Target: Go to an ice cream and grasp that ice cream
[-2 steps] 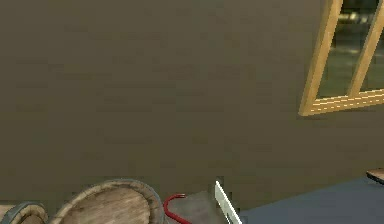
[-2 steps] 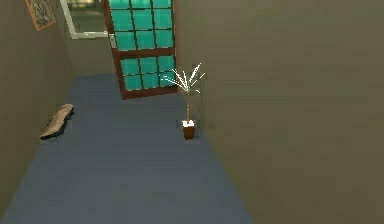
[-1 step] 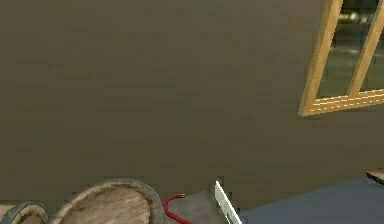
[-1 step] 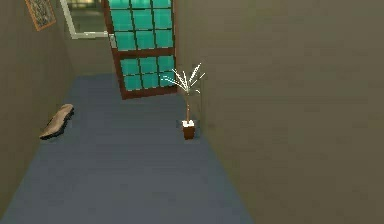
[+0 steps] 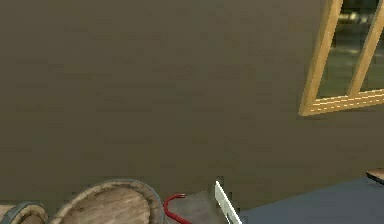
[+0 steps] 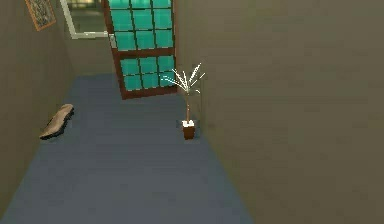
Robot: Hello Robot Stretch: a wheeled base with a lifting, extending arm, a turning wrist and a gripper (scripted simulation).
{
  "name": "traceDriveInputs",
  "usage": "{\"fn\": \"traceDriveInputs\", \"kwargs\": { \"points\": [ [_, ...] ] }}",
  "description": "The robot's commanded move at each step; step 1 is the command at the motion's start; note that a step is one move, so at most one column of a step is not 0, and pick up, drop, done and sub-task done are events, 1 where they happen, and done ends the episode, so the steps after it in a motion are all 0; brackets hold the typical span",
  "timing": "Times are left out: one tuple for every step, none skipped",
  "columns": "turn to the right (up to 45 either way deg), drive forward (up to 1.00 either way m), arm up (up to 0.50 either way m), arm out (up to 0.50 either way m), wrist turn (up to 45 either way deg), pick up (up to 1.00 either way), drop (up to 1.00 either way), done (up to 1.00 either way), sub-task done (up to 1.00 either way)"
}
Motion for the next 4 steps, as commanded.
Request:
{"fn": "traceDriveInputs", "kwargs": {
  "points": [
    [45.0,0.00,0.00,0.00,0.0,0.00,0.00,0.00,0.00],
    [45.0,0.00,0.00,0.00,0.0,0.00,0.00,0.00,0.00],
    [9.0,0.00,0.00,0.00,0.0,0.00,0.00,0.00,0.00],
    [0.0,0.30,0.00,0.00,0.0,0.00,0.00,0.00,0.00]
  ]
}}
